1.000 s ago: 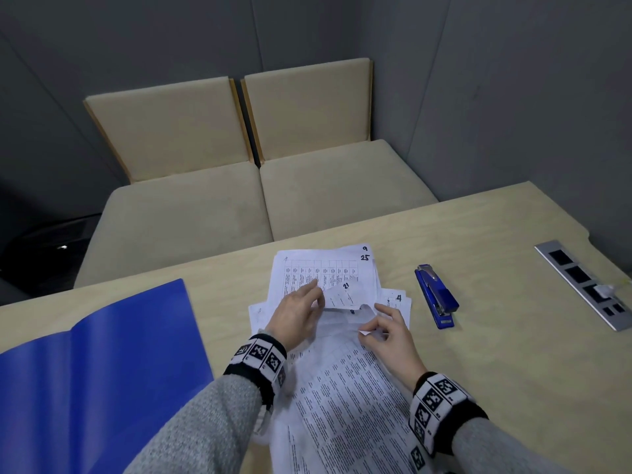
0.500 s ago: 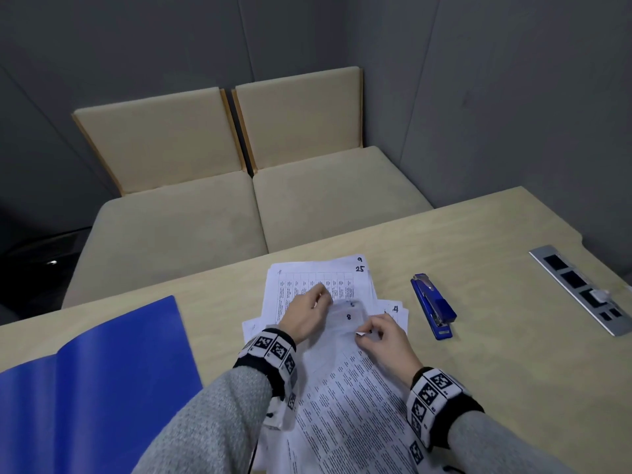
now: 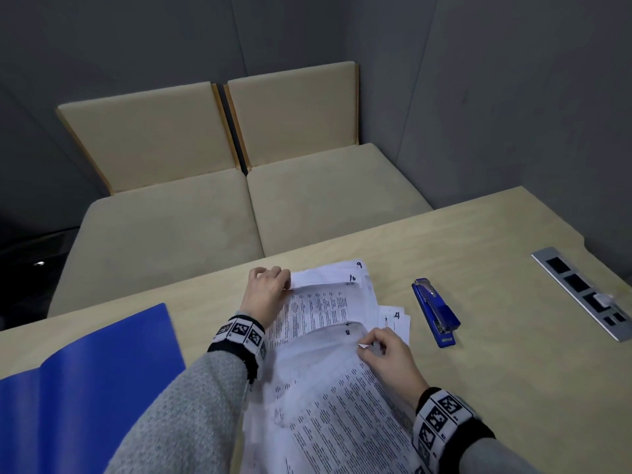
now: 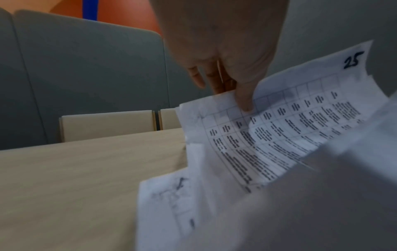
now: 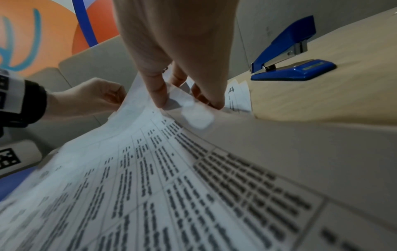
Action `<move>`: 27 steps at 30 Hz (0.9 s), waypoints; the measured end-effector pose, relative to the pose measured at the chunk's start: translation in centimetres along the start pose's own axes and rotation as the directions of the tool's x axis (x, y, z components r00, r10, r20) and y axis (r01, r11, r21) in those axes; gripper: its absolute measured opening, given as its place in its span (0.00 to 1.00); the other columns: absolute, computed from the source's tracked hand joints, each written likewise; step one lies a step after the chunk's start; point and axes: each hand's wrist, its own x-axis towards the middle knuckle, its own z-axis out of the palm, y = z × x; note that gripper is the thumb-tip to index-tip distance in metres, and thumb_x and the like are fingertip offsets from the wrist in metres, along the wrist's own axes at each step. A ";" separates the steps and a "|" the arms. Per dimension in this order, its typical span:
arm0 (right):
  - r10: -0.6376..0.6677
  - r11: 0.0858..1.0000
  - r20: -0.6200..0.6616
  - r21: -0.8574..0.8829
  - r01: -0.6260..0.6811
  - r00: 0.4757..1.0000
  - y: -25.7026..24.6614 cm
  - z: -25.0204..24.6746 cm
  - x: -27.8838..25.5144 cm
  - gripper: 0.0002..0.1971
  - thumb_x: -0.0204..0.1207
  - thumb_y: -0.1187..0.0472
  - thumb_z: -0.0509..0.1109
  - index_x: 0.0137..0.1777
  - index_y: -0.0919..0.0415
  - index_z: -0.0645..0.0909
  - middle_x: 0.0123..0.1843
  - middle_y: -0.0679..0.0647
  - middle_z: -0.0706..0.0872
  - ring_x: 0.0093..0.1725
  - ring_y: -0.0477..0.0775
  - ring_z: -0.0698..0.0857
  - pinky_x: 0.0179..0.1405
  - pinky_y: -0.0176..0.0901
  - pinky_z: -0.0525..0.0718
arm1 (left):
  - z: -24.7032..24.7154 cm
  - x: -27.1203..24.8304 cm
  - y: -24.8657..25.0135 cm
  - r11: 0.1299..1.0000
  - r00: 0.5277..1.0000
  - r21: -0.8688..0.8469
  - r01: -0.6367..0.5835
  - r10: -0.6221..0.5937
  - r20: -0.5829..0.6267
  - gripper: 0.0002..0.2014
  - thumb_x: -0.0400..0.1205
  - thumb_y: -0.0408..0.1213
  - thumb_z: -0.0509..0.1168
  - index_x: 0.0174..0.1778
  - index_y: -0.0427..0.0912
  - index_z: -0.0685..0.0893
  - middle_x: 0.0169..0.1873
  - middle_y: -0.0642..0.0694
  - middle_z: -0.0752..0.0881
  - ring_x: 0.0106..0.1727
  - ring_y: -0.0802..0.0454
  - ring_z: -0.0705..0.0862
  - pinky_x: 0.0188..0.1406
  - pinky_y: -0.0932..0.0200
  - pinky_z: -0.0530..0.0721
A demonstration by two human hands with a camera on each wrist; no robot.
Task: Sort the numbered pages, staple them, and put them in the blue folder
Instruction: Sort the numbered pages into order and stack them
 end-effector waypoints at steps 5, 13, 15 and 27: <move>0.005 1.000 0.002 0.012 -0.005 1.000 -0.3 0.2 -0.2 0.05 0.73 0.67 0.73 0.39 0.59 0.80 0.45 0.51 0.79 0.40 0.39 0.76 0.40 0.27 0.70 | -0.6 -1.7 -0.5 0.991 0.990 0.048 -0.124 0.127 -0.056 0.10 0.65 0.32 0.80 0.31 0.42 0.84 0.26 0.48 0.86 0.28 0.47 0.85 0.55 0.49 0.72; -0.042 0.999 -0.003 -0.006 0.042 0.999 0.0 0.1 -0.4 0.09 0.72 0.69 0.73 0.37 0.56 0.80 0.45 0.49 0.81 0.44 0.33 0.78 0.43 0.23 0.71 | -1.2 -4.1 1.4 0.993 0.997 0.090 -0.070 0.073 -0.021 0.28 0.56 0.19 0.80 0.52 0.41 0.88 0.66 0.28 0.79 0.54 0.35 0.87 0.52 0.42 0.86; -0.045 0.999 0.018 -0.024 0.046 0.999 0.2 0.1 -0.4 0.07 0.72 0.69 0.74 0.37 0.58 0.81 0.55 0.50 0.79 0.56 0.39 0.78 0.53 0.26 0.71 | -1.4 -4.7 1.9 0.998 0.999 0.049 -0.035 0.035 0.000 0.28 0.60 0.20 0.79 0.54 0.43 0.87 0.70 0.30 0.77 0.57 0.35 0.86 0.38 0.47 0.90; -0.180 0.970 0.045 -0.155 0.185 0.983 -0.5 0.2 2.4 0.05 0.69 0.65 0.75 0.36 0.55 0.85 0.68 0.34 0.72 0.71 0.41 0.63 0.70 0.45 0.73 | -1.8 -3.4 3.0 0.924 0.972 -0.376 0.069 0.022 0.232 0.07 0.76 0.41 0.51 0.36 0.46 0.71 0.26 0.47 0.79 0.32 0.40 0.75 0.40 0.55 0.66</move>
